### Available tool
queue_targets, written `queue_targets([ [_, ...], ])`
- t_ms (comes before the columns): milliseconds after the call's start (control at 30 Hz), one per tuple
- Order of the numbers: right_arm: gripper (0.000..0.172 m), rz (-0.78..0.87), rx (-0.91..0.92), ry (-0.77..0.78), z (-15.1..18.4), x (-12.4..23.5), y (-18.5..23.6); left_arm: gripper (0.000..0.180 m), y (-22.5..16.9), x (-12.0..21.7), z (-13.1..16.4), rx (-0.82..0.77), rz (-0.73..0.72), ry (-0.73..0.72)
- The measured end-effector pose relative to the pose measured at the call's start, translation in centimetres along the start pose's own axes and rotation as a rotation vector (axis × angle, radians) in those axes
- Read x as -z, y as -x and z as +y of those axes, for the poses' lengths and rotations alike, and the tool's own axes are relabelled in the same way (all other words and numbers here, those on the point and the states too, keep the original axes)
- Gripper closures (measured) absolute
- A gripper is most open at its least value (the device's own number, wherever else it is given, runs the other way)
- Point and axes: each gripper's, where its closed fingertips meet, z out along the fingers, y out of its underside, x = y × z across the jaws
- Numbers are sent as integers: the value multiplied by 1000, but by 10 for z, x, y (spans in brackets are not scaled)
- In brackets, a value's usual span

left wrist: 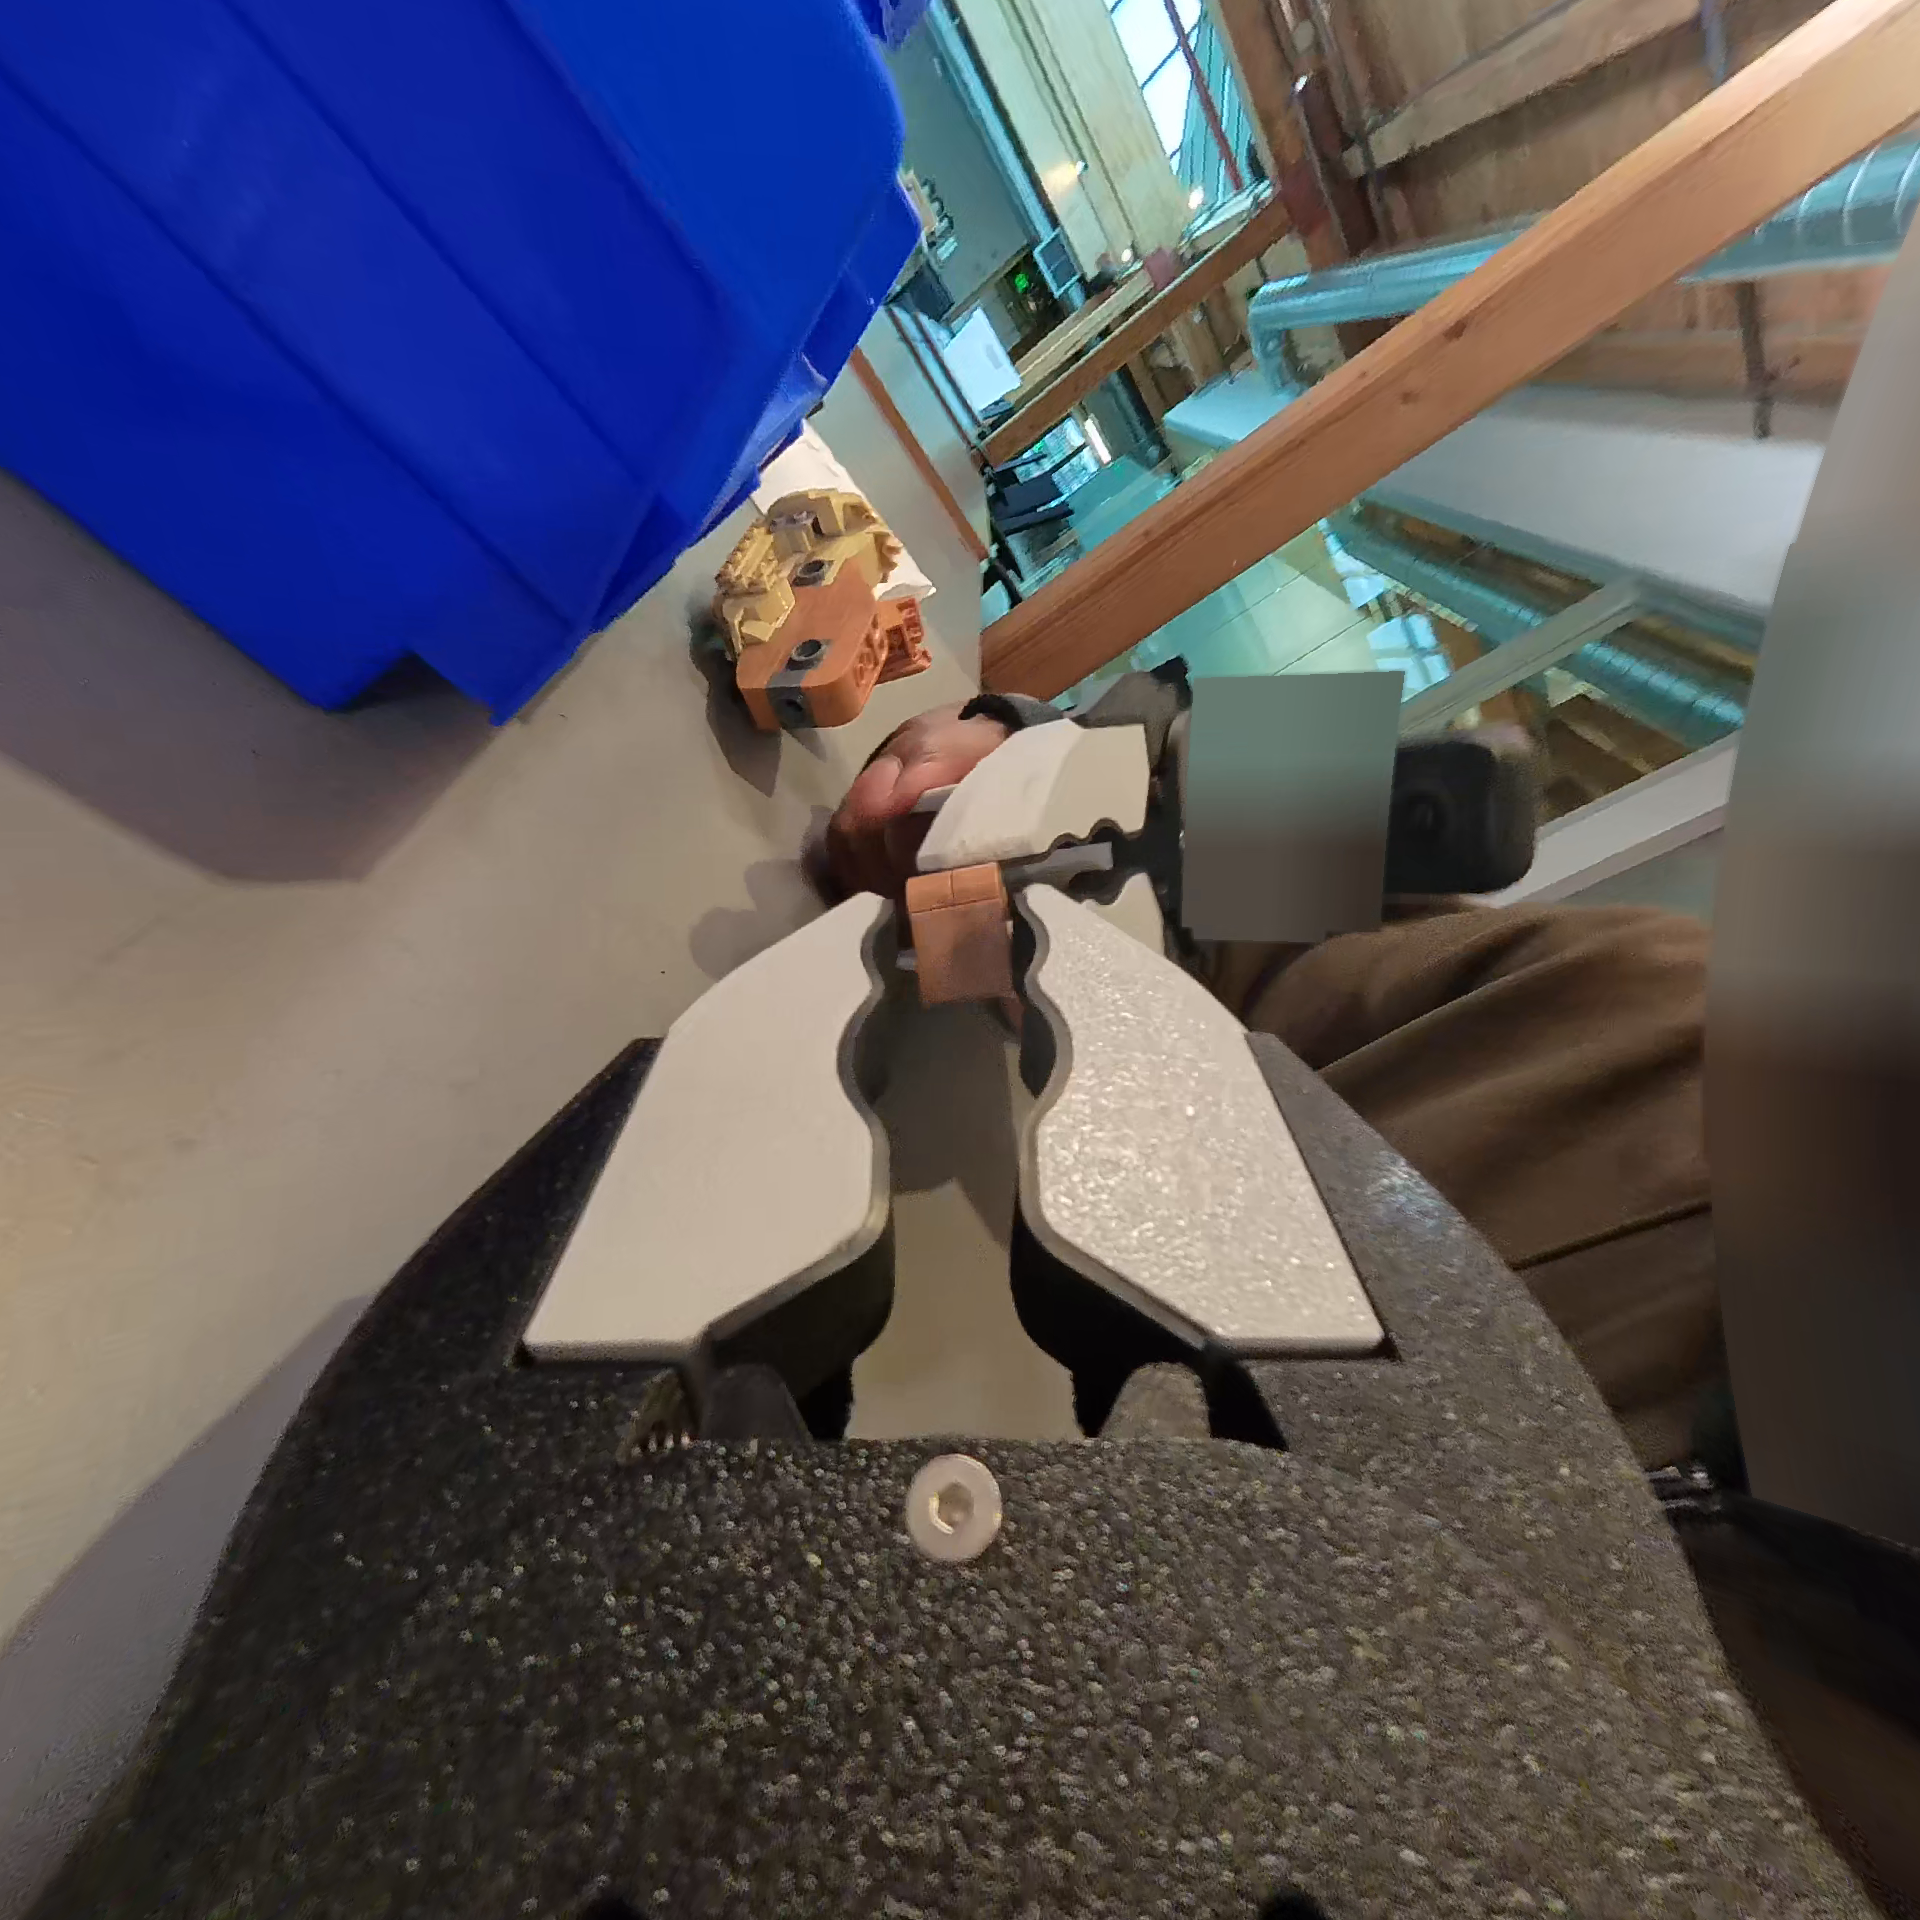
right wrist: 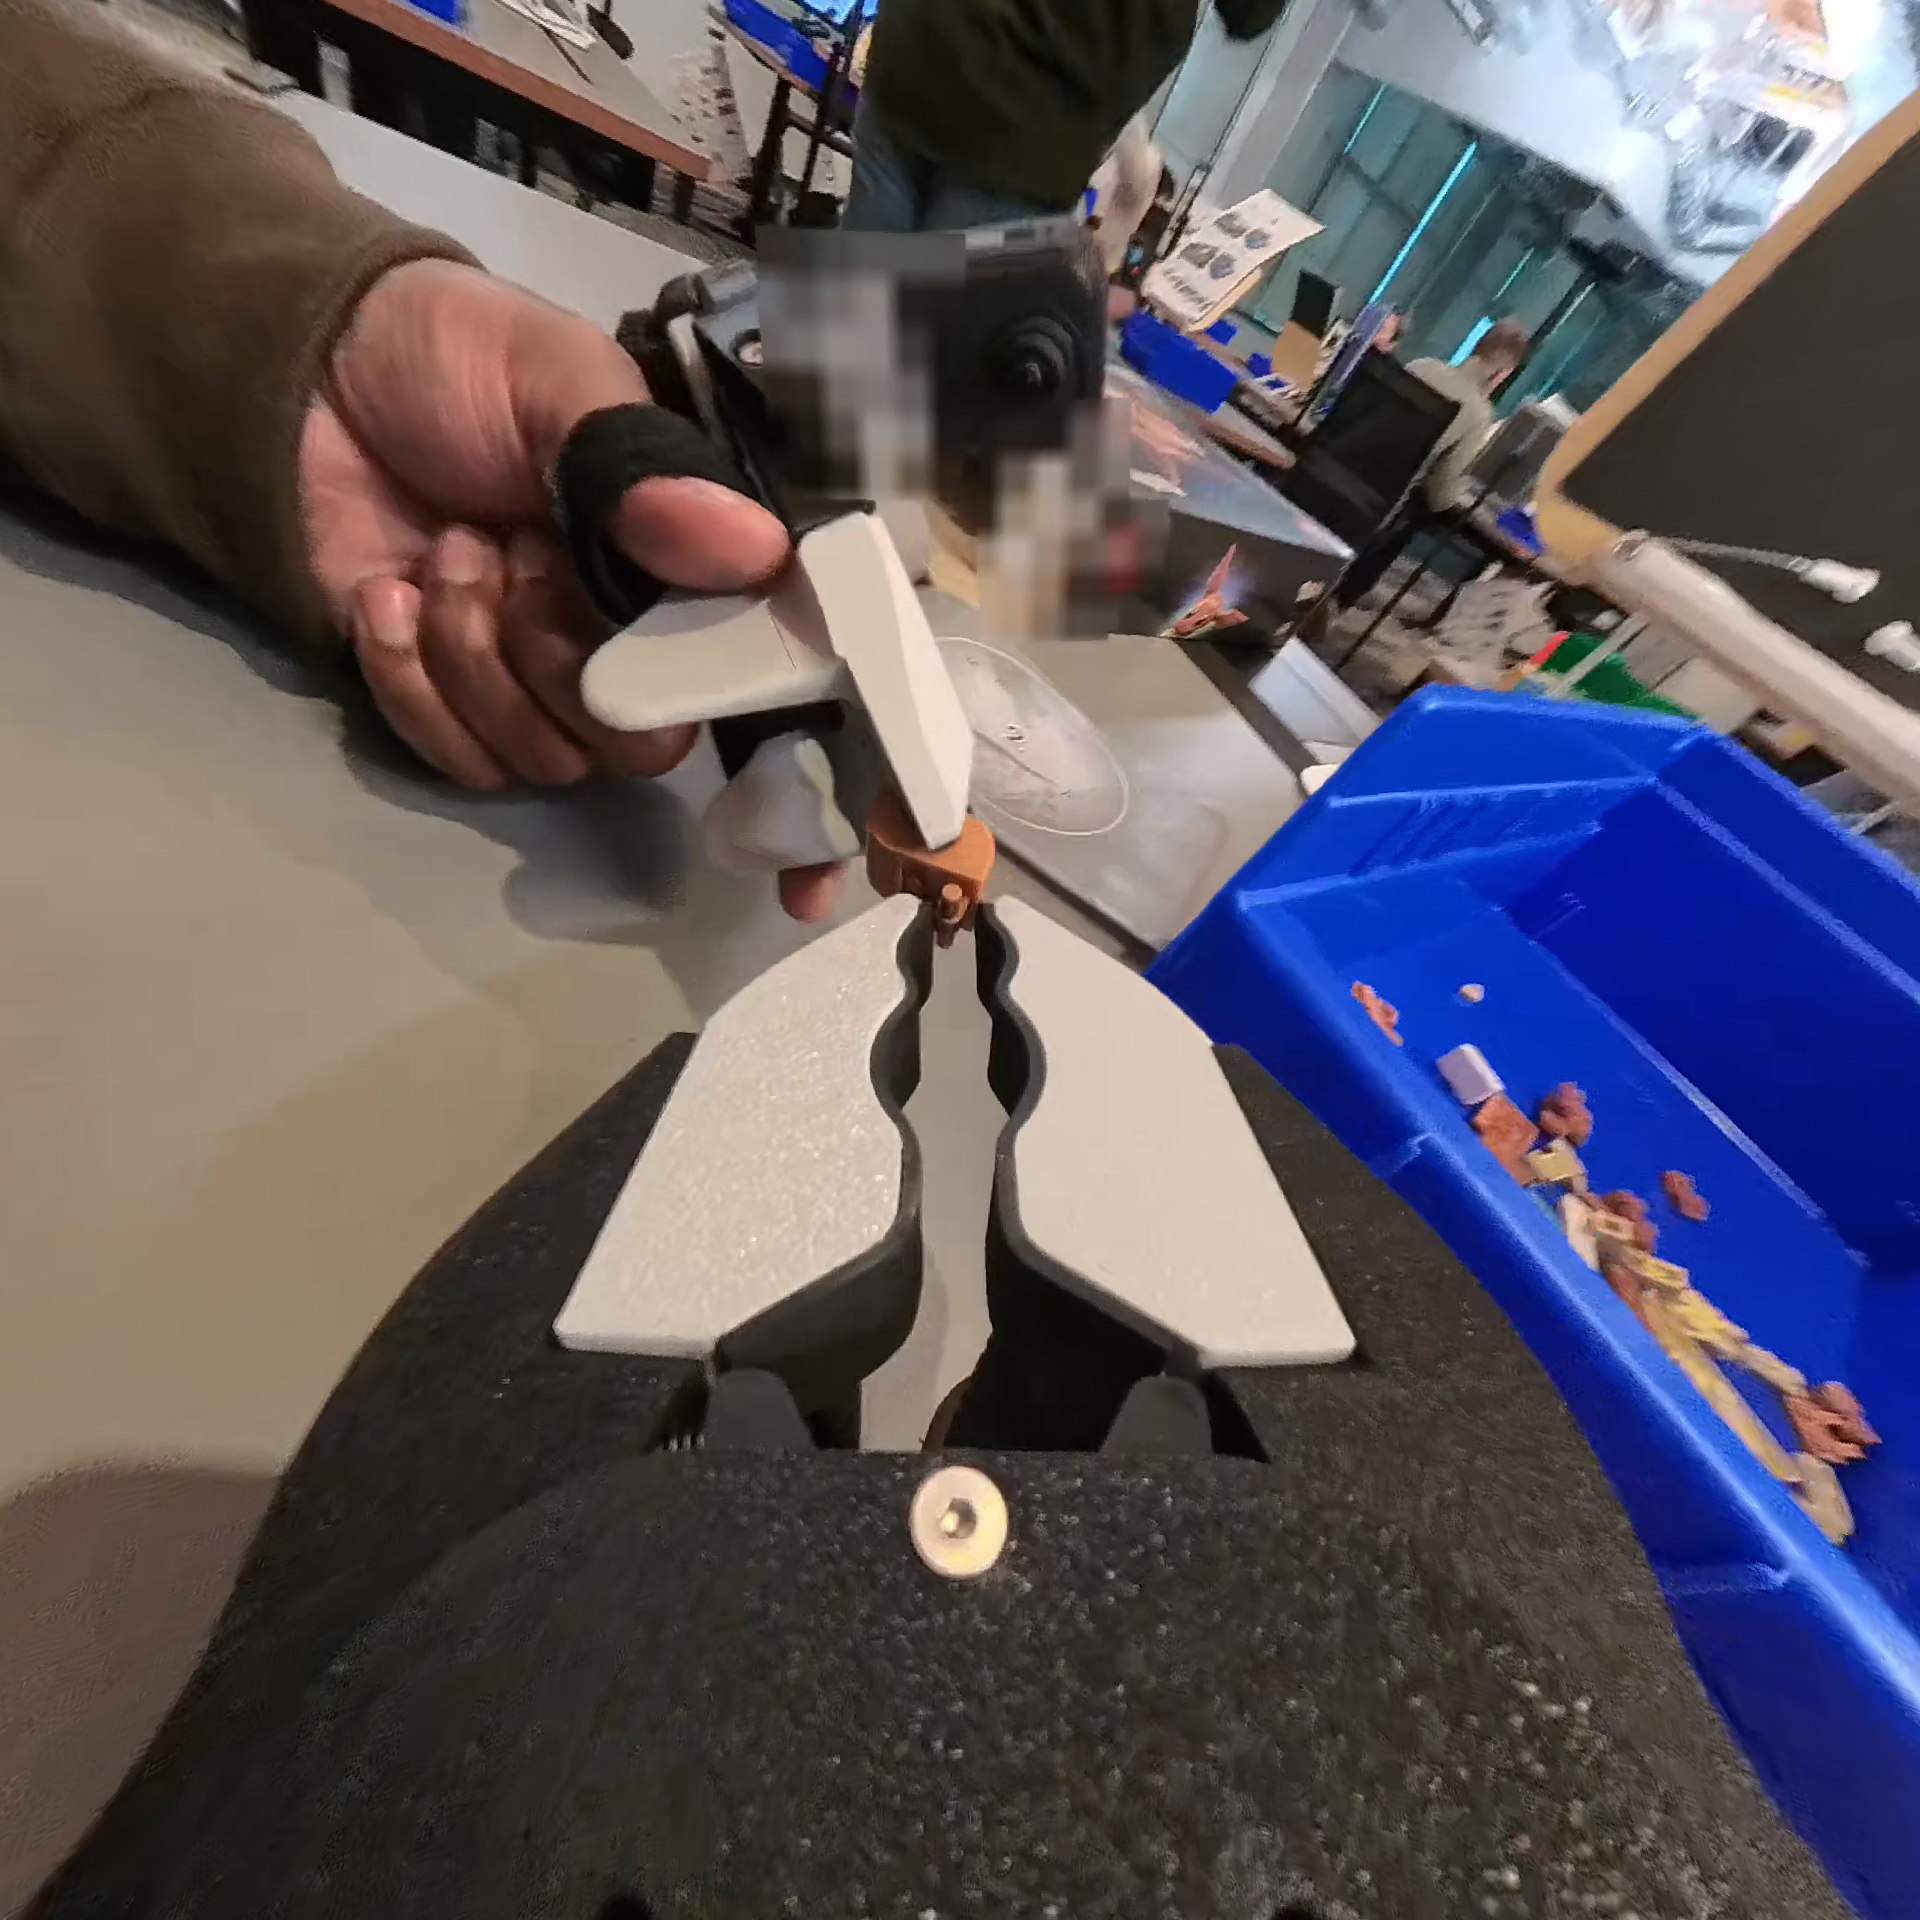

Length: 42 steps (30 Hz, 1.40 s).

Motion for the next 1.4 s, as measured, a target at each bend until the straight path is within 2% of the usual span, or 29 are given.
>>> queue_targets([
  [200, 164, -108, -210, 52, 7, 3, 0, 137, 1, 11, -8, -313, -78, 47],
  [433, 165, -225, -498, 37, 4, 6, 0, 137, 0, 14, 1, -946, -222, 141],
  [533, 165, -286, -619, 8, -2, 8, 1, 142, -2, 9, 4, -1077, -256, 139],
  [600, 165, -325, -715, -25, -7, 9, 0, 141, 0, 5, 7, -1051, -259, 143],
  [733, 165, -496, -951, -124, -24, 13, 6, 142, -15, 2, 4, -892, -124, 51],
  [800, 165, -550, -1040, -167, -30, 15, 6, 146, -25, 6, -2, -865, -60, -25],
  [900, 165, -642, -1136, -197, -36, 16, 11, 152, -31, 7, -2, -866, -9, -44],
  [1200, 167, -777, -1278, -257, -48, 18, 16, 167, -45, 6, 2, -937, 66, -94],
  [1333, 167, -761, -1283, -264, -47, 17, 15, 166, -45, 6, 0, -915, 59, -101],
  [1400, 167, -738, -1276, -264, -47, 16, 14, 159, -43, 7, -3, -917, 36, -108],
])
